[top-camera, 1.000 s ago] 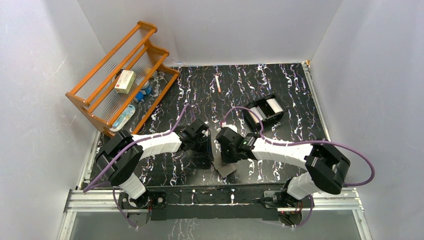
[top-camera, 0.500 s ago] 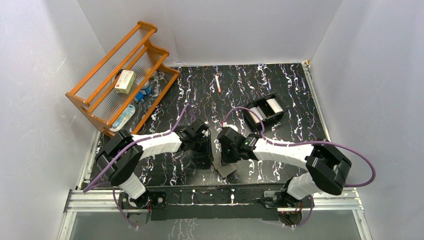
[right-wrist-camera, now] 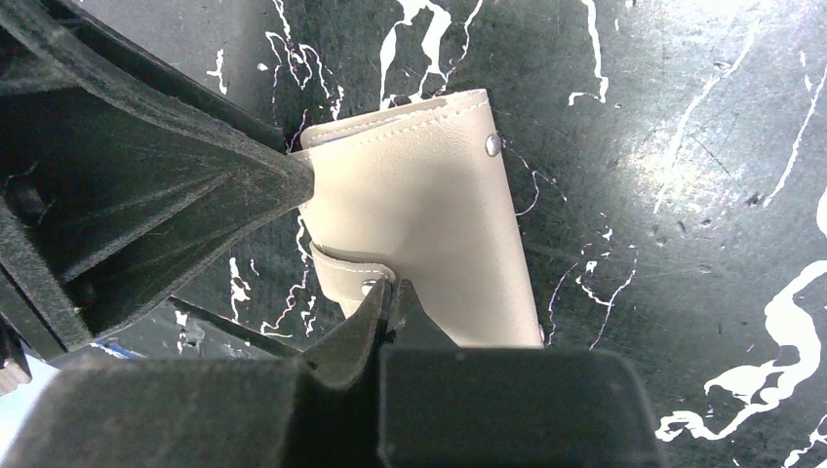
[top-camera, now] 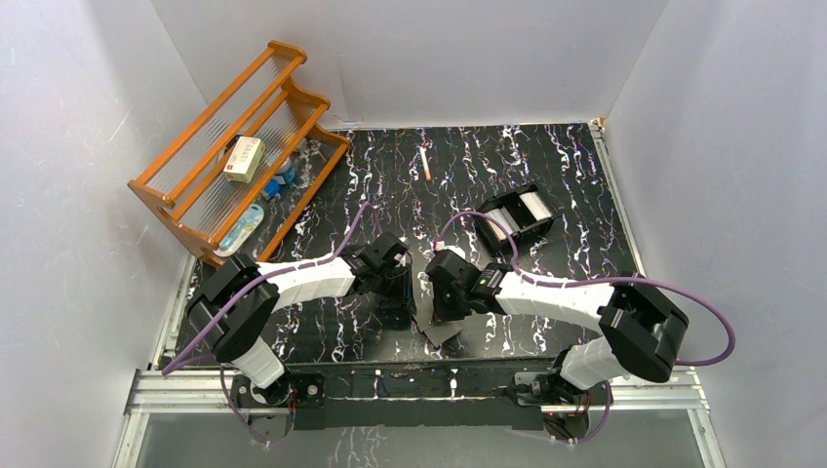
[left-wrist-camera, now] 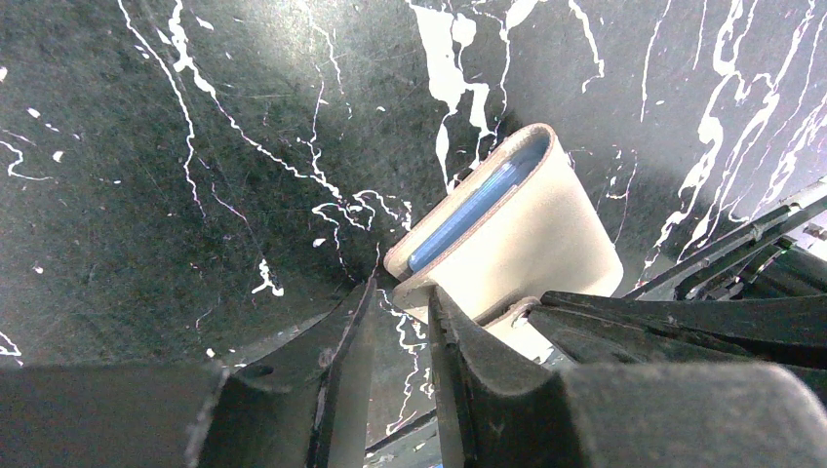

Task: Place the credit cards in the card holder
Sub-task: Close the card holder at the center of the board.

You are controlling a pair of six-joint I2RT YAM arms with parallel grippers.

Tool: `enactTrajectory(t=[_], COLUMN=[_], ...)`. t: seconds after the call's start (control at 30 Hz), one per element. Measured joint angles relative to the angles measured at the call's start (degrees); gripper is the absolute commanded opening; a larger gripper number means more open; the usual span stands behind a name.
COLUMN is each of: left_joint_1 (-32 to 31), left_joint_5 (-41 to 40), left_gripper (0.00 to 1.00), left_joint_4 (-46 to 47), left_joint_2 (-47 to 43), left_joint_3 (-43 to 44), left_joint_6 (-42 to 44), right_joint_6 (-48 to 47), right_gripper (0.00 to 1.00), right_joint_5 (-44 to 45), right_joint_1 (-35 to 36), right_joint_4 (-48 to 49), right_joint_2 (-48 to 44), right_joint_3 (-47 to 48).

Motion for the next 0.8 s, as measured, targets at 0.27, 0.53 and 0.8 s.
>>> enactTrajectory(t=[0.27, 0.53, 0.8], left_joint_1=[0.0, -0.3, -0.3], left_joint_5=[-0.1, -0.2, -0.3], left_gripper=[0.25, 0.25, 0.25], left_joint_4=[0.0, 0.0, 0.0], left_joint_2=[0.0, 0.0, 0.0], left_joint_3=[0.0, 0.0, 0.0], left_joint_6=[-0.2, -0.2, -0.2], right_joint_6=[0.0, -0.4, -0.5], right_gripper=[0.0, 0.0, 0.0], right_joint_5=[0.1, 0.1, 0.0], right_joint_1=[0.0, 0.0, 0.0], right_joint_4=[0.3, 0.3, 0.3], right_joint_2=[0.0, 0.1, 0.3], right_joint_3=[-0.6, -0.5, -0.4])
